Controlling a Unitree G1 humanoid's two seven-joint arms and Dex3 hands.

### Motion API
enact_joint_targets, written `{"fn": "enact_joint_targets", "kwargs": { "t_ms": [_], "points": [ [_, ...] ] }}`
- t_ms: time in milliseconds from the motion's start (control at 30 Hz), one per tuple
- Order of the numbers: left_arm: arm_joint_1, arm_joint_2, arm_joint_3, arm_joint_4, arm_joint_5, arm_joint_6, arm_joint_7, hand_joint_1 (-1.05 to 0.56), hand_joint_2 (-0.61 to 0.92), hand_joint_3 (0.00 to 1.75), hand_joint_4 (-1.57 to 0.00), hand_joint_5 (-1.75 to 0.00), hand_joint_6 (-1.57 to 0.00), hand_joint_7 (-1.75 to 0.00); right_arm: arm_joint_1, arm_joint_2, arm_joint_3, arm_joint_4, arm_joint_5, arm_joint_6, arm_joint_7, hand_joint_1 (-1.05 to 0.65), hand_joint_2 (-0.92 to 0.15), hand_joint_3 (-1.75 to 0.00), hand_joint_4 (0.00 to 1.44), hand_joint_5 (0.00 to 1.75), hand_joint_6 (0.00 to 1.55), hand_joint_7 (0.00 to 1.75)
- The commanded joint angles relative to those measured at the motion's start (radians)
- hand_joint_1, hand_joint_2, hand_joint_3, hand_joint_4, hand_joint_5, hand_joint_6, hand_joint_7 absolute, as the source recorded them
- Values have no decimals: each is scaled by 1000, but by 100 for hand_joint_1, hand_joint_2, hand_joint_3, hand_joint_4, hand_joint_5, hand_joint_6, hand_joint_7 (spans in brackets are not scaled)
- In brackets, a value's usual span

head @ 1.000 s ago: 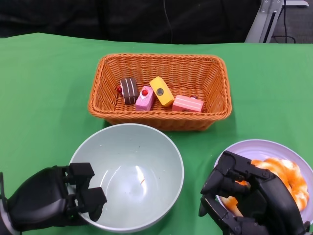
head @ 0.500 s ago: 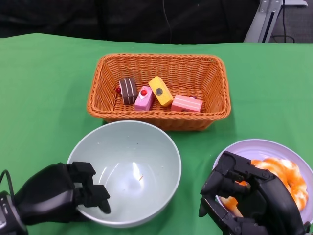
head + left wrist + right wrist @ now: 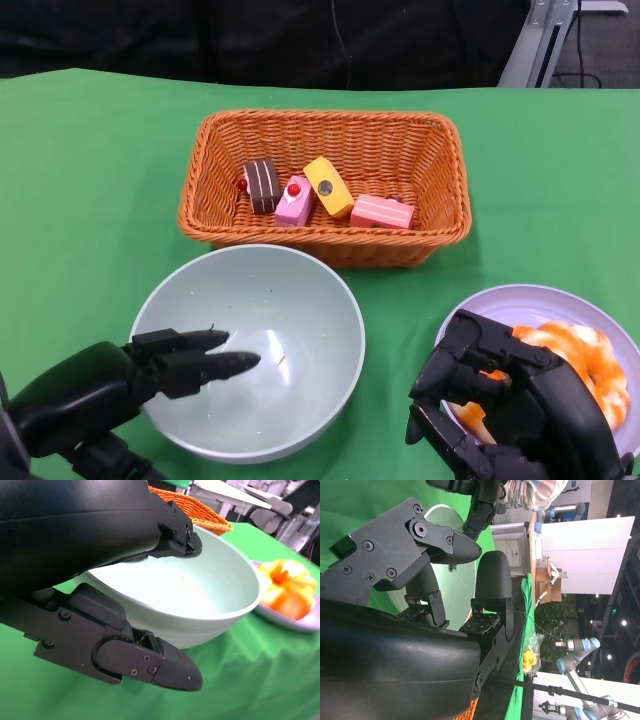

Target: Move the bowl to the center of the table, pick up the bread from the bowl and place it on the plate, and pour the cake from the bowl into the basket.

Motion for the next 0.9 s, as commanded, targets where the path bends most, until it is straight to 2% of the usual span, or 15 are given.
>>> {"fn": "enact_joint_targets", "kwargs": {
  "t_ms": [33,167,267,300,400,567,600,667,700,733,767,800,833,900],
  "points": [
    [68,24,51,-118,-211,105,-211,-105,92,22,-2,-1,-13,-1,4,-13,-8,-7,12,8,0,-21,-54,-90,67,162,60,141],
    [143,4,126,-258,-430,247,-429,-105,92,20,-6,-3,-16,-2,9,-9,-5,-13,10,14,-7,-22,-52,-93,68,161,61,141],
    [199,-39,203,-339,-532,345,-511,-105,92,19,-7,-3,-17,-2,10,-9,-5,-13,14,13,-3,-22,-52,-94,68,161,61,140],
    [231,-68,236,-381,-597,396,-527,-100,92,21,-19,-7,-25,-4,12,-10,-5,-14,18,13,-1,-22,-52,-94,68,161,61,141],
    [316,-152,321,-505,-741,544,-549,-70,92,18,-53,-12,-49,-5,10,-11,-6,-5,27,0,11,-21,-52,-92,67,163,60,142],
    [405,-251,426,-663,-826,736,-557,-33,92,13,-90,-24,-78,-11,13,-19,-9,-9,24,3,14,-22,-53,-91,67,163,60,143],
    [416,-269,442,-681,-814,747,-555,-26,92,15,-95,-30,-84,-11,14,-20,-9,-8,27,1,17,-22,-53,-91,67,163,60,143],
    [432,-301,470,-703,-785,756,-556,-17,92,21,-93,-66,-98,-12,16,-23,-10,-6,30,-1,21,-20,-53,-91,67,162,60,142],
    [439,-316,480,-709,-762,751,-556,-16,92,23,-92,-76,-102,-13,17,-23,-10,-3,28,-9,22,-20,-53,-90,68,161,61,141],
    [446,-329,489,-714,-745,750,-558,-13,92,29,-91,-90,-107,-20,18,-23,-10,-1,28,-14,24,-20,-54,-89,68,161,61,141],
    [451,-340,497,-719,-731,751,-562,-11,92,36,-87,-106,-104,-41,18,-23,-9,0,29,-18,27,-20,-55,-88,67,161,60,141],
    [459,-351,503,-728,-724,759,-564,-11,92,38,-86,-112,-98,-58,20,-25,-9,-4,27,-14,25,-20,-56,-87,67,161,60,141],
    [466,-363,509,-736,-718,765,-566,-8,92,44,-81,-125,-88,-84,23,-28,-8,-11,26,-8,24,-20,-56,-87,66,161,60,142],
    [488,-384,519,-761,-711,788,-559,-6,92,48,-77,-138,-78,-107,28,-34,-6,-27,21,8,18,-20,-55,-90,65,161,59,142]
  ]
}}
